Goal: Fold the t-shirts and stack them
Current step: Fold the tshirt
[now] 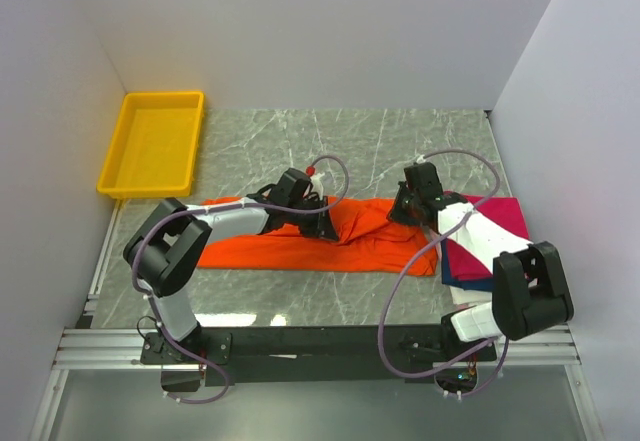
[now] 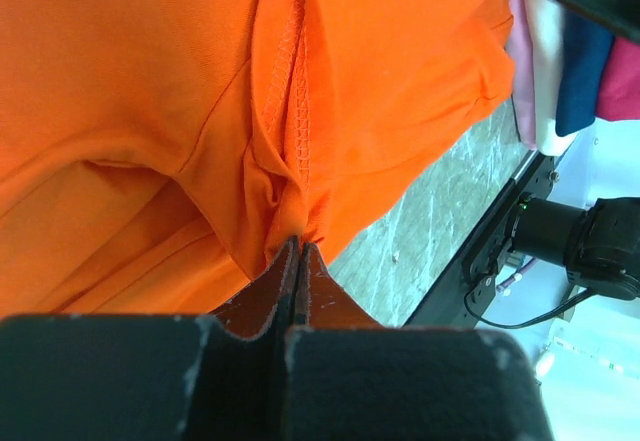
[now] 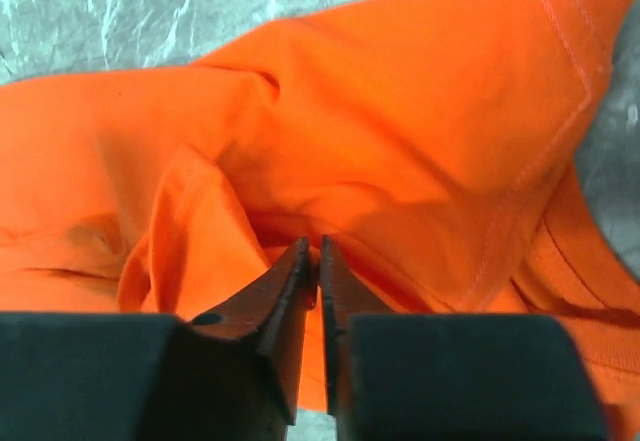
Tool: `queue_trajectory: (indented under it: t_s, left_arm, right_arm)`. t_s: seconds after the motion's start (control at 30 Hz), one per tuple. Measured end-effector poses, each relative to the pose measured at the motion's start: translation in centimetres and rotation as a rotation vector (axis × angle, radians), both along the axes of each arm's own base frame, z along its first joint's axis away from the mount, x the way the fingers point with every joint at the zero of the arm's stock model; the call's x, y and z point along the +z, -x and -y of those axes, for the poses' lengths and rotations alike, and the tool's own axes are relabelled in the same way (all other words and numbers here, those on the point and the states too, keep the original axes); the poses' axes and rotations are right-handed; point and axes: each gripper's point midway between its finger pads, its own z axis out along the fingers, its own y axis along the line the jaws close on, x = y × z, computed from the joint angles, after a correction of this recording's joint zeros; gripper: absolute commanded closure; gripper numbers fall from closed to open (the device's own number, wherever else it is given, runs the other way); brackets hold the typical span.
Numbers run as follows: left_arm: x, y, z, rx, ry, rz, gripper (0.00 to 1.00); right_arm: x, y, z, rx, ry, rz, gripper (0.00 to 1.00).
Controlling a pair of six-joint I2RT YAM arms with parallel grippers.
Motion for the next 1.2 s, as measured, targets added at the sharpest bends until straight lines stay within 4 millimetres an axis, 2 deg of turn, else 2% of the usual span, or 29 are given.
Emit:
queue_trajectory:
  t_s: [0.1,0.13,0.5,0.83,1.1,1.13,1.2]
  left_arm:
    - [0.6,0.1,-0.2,0.007,-0.004,0.006,0.99]
    - [0.7,0.1,-0.3,0.009,-0.004,0.008,0.99]
    - [1.0,0.3,-0.8,0.015,-0.035,-0.004,0.99]
    - [1.3,0.3,-1.1,0.027,-0.071,-0.027,0.99]
    - [2.3,-0.2,-1.1,0.048,-0.093,-0.034,0.99]
    - [2.4,-0.2,-1.1,0.049,-0.097,-0.037,0.99]
    - [2.4,-0.3,-1.2,0.053,-0.104,-0.04,0.99]
  right_arm:
    - [0.0,0.8,0.1,-0.004,-0.006,0.002,0.98]
    - [0.0,1.1,0.2,-0.004,-0.006,0.001,1.0]
    - [0.1,4.9,0.1,0.01,-0.035,0.007,1.0]
    - [-1.6,9.2,-0.6,0.022,-0.086,-0.049,1.0]
    - [-2.1,11.1,-1.8,0.036,-0.125,-0.071,1.0]
    - [-2.1,11.2,-1.9,0.037,-0.128,-0.072,1.0]
    - [-2.2,11.5,-2.1,0.037,-0.132,-0.078,0.9]
